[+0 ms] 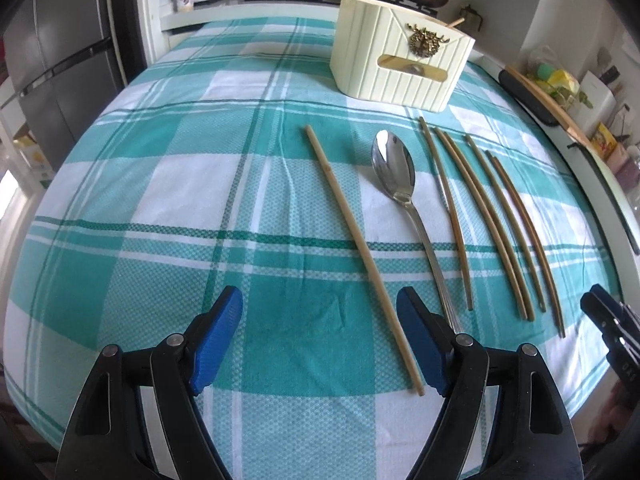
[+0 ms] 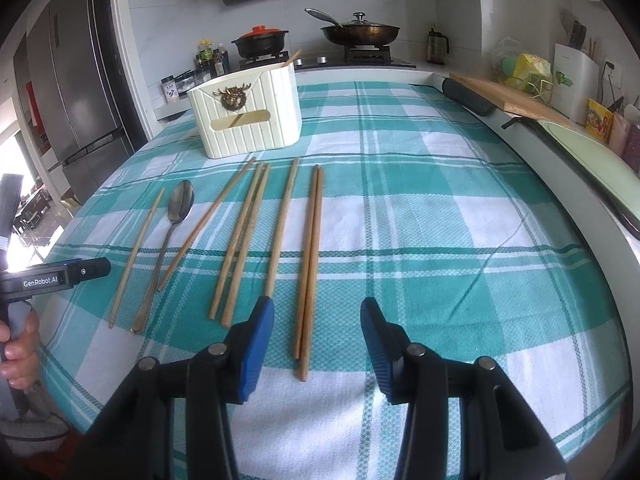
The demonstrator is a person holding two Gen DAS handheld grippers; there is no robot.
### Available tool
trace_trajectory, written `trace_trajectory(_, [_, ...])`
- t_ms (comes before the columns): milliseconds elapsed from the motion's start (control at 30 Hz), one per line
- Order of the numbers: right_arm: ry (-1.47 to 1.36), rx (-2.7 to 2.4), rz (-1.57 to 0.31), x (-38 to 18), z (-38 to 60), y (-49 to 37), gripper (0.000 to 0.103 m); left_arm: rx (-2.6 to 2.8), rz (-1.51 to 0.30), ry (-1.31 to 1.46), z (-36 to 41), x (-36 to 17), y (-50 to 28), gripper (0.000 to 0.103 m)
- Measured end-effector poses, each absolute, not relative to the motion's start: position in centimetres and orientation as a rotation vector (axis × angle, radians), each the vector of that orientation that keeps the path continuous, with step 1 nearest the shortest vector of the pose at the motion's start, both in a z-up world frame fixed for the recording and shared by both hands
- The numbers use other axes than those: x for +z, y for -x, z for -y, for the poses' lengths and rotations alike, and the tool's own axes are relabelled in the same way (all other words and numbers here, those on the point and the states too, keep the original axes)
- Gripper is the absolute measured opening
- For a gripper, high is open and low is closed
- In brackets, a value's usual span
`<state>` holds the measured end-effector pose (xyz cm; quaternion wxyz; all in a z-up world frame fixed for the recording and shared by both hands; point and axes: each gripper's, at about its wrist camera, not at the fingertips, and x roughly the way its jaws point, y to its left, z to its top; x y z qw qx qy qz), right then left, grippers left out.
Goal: Organize utensils
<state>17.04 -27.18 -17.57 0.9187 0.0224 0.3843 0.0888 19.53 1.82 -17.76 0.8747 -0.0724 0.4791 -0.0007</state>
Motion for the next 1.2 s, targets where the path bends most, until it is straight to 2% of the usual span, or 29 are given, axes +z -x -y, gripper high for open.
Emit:
trace_trajectory(100, [-0.049,0.189,-0.808,-17.8,27.5,-18.5,0.045,-0.003,-1.004,0.146,-1.4,-18.0,-20.5,0.081])
trace_trajectory(167, [-0.06,0.2,-0.834,-17.9,27.6,-19.9,0.034,-0.008,-0.999,0.129,-0.9,-18.1,-21.0,0.081])
trace_trajectory(233, [-0.065,0.213,-0.856,-18.0,27.7,-21.3,0.028,0.003,-0.991,0.092,-0.2,-18.3,-21.5,0.081])
trace_trajectory(400, [-0.045,0.27,-0.924,-18.6,26.8,-24.3,0.023,0.047,-0.997,0.025,0.4,-19.4,-22.4,0.081])
trace_trajectory(467, [-0.015,0.269,-0.96,-19.3,26.4,-25.3,0.018,0.056,-1.005,0.016,0.4,-19.7,-22.6,0.081])
trace_trajectory(633, [-0.02,0.28,-1.013,-19.4,26.5,-26.3,0.017,0.068,-0.997,-0.008,0.3,-19.6,-22.5,0.081])
trace_trajectory(833, [-0.112,0.314,-0.968,-18.2,27.1,-25.8,0.017,0.065,-1.006,0.018,-0.1,-19.6,-22.5,0.081])
trace_trajectory(1200, [0.045,0.274,-1.033,-19.5,24.4,-27.1,0.017,0.069,-1.0,0.005,0.3,-19.7,-22.6,0.081])
